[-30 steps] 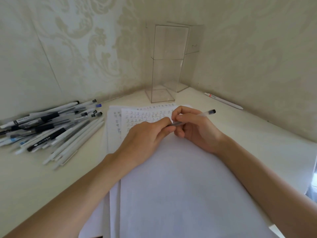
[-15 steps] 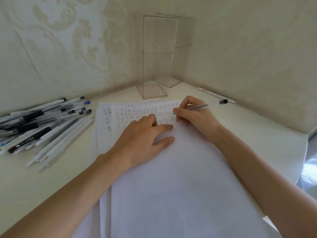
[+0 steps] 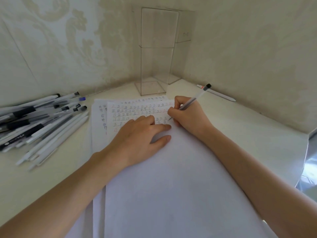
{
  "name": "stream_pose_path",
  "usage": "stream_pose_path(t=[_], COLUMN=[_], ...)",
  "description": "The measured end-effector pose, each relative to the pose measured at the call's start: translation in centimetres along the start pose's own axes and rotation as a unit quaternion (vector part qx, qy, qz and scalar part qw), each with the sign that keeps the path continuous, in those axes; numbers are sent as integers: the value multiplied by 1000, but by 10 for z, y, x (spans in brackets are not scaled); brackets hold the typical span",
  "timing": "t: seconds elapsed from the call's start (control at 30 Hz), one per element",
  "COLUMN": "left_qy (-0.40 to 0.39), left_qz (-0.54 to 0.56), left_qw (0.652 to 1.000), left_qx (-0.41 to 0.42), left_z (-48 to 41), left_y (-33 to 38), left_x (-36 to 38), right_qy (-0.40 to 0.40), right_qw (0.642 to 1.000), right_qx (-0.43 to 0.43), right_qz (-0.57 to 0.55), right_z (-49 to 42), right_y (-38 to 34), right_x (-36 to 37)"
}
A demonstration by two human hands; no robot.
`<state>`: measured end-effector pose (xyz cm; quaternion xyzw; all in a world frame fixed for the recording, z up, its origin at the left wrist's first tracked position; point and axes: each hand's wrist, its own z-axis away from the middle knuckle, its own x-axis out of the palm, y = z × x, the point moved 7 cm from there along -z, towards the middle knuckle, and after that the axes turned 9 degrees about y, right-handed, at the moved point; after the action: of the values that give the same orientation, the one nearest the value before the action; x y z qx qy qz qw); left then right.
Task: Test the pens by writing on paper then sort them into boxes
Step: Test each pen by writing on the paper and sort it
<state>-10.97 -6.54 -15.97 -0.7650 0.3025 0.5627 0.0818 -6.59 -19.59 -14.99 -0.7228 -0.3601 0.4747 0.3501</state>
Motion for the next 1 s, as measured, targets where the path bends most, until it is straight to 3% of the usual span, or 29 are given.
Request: stream_pose_path(t=[0.27, 1.0], left_qy=[2, 16], left_qz=[2, 17], left_qw=[1000, 1000], left_qx=[-4, 2], left_z=[0, 0], left_y=[-1, 0], left_x=[0, -2], right_qy=[22, -7], right_qw=[1000, 1000], right_qx=[-2, 1], right_qz=[11, 7], right_z=[-4, 2], right_y=[4, 1], right_x=[-1, 0])
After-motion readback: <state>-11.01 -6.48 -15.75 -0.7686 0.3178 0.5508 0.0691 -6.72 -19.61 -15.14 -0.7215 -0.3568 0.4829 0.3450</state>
